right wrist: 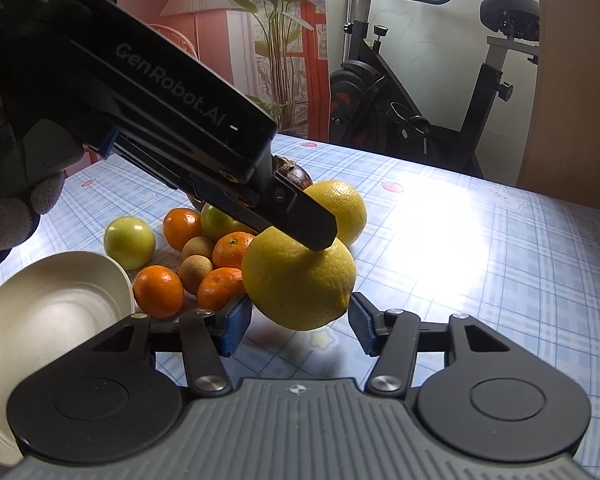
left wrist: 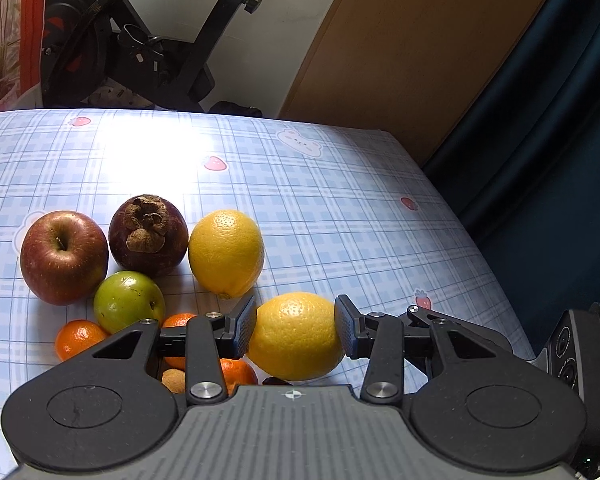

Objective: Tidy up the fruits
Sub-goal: 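Carry the yellow orange with the left gripper over the cream bowl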

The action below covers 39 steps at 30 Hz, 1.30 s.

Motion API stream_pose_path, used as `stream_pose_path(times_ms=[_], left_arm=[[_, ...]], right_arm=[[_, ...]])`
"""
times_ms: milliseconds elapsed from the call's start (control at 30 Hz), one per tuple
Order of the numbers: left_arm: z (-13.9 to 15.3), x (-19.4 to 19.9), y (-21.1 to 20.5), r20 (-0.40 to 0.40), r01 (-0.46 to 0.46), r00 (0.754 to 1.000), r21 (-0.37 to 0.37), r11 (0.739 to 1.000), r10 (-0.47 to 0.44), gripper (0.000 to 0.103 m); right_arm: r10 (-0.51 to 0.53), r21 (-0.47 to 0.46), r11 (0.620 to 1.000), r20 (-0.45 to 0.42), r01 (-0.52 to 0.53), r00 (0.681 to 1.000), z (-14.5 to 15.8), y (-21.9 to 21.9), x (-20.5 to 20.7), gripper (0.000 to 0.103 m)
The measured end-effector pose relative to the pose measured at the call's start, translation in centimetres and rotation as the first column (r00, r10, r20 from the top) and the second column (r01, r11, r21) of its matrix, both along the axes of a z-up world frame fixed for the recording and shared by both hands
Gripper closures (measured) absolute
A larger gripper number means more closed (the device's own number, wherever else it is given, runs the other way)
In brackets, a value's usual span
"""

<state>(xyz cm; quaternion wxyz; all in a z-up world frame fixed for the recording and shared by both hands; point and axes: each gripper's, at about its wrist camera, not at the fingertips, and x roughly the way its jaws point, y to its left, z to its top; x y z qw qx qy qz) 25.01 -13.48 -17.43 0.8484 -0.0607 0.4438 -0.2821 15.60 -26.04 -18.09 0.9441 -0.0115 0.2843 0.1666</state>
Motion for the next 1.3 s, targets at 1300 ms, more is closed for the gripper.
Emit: stream_pose_path(times_ms=[1300], left_arm=[[-1.0,-6.4,14.9,-0.071,-0.195,0.978,-0.015,0.981,0.194,0.057]], right_arm=[[0.127,-0.015,0.991,-0.120,-0.129,0.985,-0.1,15.0,-2.2,0.047]])
